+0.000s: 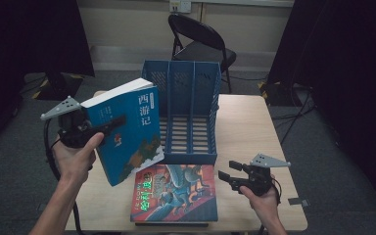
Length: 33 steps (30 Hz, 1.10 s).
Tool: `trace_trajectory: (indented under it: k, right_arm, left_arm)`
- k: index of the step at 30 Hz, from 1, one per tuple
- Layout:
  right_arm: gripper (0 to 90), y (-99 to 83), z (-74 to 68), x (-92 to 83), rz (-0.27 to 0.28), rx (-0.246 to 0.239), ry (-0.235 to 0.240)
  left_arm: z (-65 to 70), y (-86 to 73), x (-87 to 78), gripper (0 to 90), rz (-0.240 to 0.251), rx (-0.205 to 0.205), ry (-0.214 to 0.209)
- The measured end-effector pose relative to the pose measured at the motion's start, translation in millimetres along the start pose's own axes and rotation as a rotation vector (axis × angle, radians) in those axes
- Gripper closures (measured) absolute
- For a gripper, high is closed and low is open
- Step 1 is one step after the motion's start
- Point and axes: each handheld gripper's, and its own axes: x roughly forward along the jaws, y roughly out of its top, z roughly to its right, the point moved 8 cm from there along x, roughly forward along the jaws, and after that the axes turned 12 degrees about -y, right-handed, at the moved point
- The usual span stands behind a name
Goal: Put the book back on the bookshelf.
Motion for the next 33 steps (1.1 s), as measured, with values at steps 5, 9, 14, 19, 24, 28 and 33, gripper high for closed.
trace_trajectory:
  k: [5, 9, 14, 19, 24, 28, 33]
  right_arm:
    - [34.9, -2.6, 0.5, 0.7, -0.009, -0.005, 0.004]
    - [34.8, -3.7, 1.2, 0.4, -0.013, -0.005, 0.004]
    - [34.4, -4.9, 2.5, 1.4, -0.021, -0.013, 0.004]
    - [34.1, -6.3, 1.7, 3.2, -0.03, -0.014, 0.006]
    - [33.1, -6.7, 2.3, 4.0, -0.023, -0.007, 0.021]
    - [33.0, -8.8, 2.9, 3.5, -0.024, -0.007, 0.02]
    - [32.9, -10.6, 5.0, 3.8, -0.029, -0.005, 0.016]
  left_arm:
    - [-8.1, 7.8, 13.4, 61.7, 0.002, -0.034, 0.02]
    - [-14.4, 13.1, 19.4, 61.7, 0.0, -0.049, 0.045]
    - [-23.7, 20.9, 30.0, 61.7, 0.001, -0.044, 0.139]
    - [-26.6, 24.2, 38.5, 61.7, -0.004, -0.055, 0.152]
    - [-27.0, 23.6, 55.2, 61.8, -0.016, -0.061, 0.162]
    - [-30.7, 23.7, 61.3, 61.7, -0.033, -0.061, 0.181]
    - [-34.1, 22.0, 63.5, 61.7, -0.044, -0.048, 0.215]
